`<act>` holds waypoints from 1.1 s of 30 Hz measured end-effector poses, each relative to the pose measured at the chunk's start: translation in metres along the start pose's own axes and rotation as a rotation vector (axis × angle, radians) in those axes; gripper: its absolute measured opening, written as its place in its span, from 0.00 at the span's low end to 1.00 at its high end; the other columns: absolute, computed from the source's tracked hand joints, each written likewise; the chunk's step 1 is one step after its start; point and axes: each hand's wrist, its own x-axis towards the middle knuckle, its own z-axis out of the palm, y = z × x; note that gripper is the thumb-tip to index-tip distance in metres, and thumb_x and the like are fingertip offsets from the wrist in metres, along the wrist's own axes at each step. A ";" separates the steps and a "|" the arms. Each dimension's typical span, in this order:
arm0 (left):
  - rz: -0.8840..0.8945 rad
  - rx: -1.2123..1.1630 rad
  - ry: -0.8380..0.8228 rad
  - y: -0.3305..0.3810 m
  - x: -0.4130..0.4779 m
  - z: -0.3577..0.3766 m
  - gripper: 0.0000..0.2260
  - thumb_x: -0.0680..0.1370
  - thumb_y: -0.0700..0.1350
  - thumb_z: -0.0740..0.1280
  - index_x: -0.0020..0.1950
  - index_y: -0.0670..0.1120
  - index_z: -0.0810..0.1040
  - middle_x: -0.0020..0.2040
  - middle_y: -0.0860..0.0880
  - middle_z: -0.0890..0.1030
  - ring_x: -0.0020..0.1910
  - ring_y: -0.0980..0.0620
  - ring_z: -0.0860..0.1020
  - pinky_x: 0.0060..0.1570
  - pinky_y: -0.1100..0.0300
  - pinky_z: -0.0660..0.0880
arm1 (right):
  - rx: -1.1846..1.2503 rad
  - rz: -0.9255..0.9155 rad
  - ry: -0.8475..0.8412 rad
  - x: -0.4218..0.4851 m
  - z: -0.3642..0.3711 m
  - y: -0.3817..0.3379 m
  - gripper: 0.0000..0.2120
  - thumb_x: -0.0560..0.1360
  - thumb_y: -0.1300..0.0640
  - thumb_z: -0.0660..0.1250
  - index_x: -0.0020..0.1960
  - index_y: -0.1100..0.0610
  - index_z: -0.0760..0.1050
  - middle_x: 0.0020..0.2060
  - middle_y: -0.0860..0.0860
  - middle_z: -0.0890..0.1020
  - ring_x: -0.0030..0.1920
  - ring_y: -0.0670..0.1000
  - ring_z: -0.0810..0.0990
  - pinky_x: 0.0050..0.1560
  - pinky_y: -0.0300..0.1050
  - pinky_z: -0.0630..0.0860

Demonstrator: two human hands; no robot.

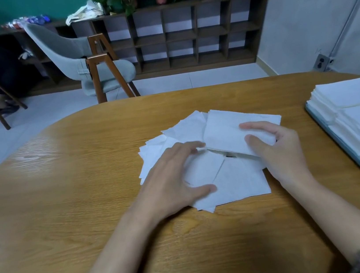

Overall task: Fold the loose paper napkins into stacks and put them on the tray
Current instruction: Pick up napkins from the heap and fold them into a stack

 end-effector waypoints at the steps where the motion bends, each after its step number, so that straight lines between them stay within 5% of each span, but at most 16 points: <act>1: 0.021 0.029 -0.011 -0.001 0.000 -0.001 0.32 0.68 0.63 0.80 0.69 0.66 0.72 0.65 0.68 0.72 0.68 0.66 0.69 0.66 0.63 0.69 | -0.001 0.002 -0.001 0.000 0.000 0.001 0.15 0.80 0.66 0.69 0.56 0.49 0.87 0.54 0.33 0.85 0.61 0.33 0.79 0.67 0.40 0.75; 6: 0.033 0.057 -0.001 -0.003 -0.002 0.000 0.18 0.69 0.61 0.79 0.56 0.62 0.79 0.66 0.68 0.73 0.68 0.67 0.69 0.61 0.72 0.65 | -0.035 -0.029 -0.018 -0.002 0.001 0.003 0.17 0.80 0.67 0.68 0.58 0.48 0.86 0.55 0.30 0.84 0.63 0.32 0.78 0.71 0.45 0.74; 10: 0.067 0.006 0.097 -0.004 -0.001 0.001 0.02 0.76 0.52 0.75 0.46 0.57 0.83 0.64 0.63 0.80 0.62 0.64 0.77 0.57 0.62 0.72 | -0.072 -0.074 -0.052 -0.003 0.002 0.002 0.18 0.81 0.67 0.67 0.61 0.47 0.85 0.58 0.30 0.83 0.65 0.35 0.78 0.71 0.48 0.74; 17: 0.106 0.041 -0.066 -0.002 -0.003 -0.003 0.12 0.71 0.62 0.79 0.48 0.59 0.83 0.65 0.66 0.77 0.68 0.65 0.71 0.65 0.69 0.65 | -0.091 -0.107 -0.107 -0.005 0.004 0.001 0.18 0.81 0.65 0.68 0.63 0.46 0.84 0.59 0.31 0.83 0.66 0.39 0.78 0.70 0.55 0.75; 25: 0.170 0.030 0.000 0.002 -0.004 0.000 0.03 0.76 0.48 0.76 0.44 0.54 0.85 0.54 0.62 0.81 0.56 0.62 0.76 0.57 0.71 0.67 | -0.124 -0.146 -0.156 -0.010 0.007 -0.002 0.17 0.81 0.66 0.68 0.63 0.48 0.84 0.59 0.31 0.83 0.60 0.32 0.79 0.61 0.32 0.74; 29: 0.116 -0.154 0.070 0.010 -0.005 -0.008 0.03 0.79 0.43 0.73 0.47 0.51 0.82 0.46 0.60 0.84 0.51 0.59 0.82 0.52 0.67 0.74 | -0.153 -0.191 -0.207 -0.014 0.004 -0.007 0.19 0.80 0.66 0.71 0.66 0.47 0.83 0.60 0.37 0.84 0.39 0.30 0.77 0.43 0.24 0.70; 33: 0.087 -0.405 0.142 0.018 -0.006 -0.011 0.04 0.83 0.39 0.69 0.49 0.47 0.80 0.43 0.58 0.83 0.47 0.56 0.82 0.52 0.69 0.73 | -0.259 -0.288 -0.357 -0.020 0.006 -0.010 0.24 0.75 0.64 0.77 0.67 0.44 0.82 0.63 0.38 0.83 0.48 0.30 0.79 0.48 0.24 0.68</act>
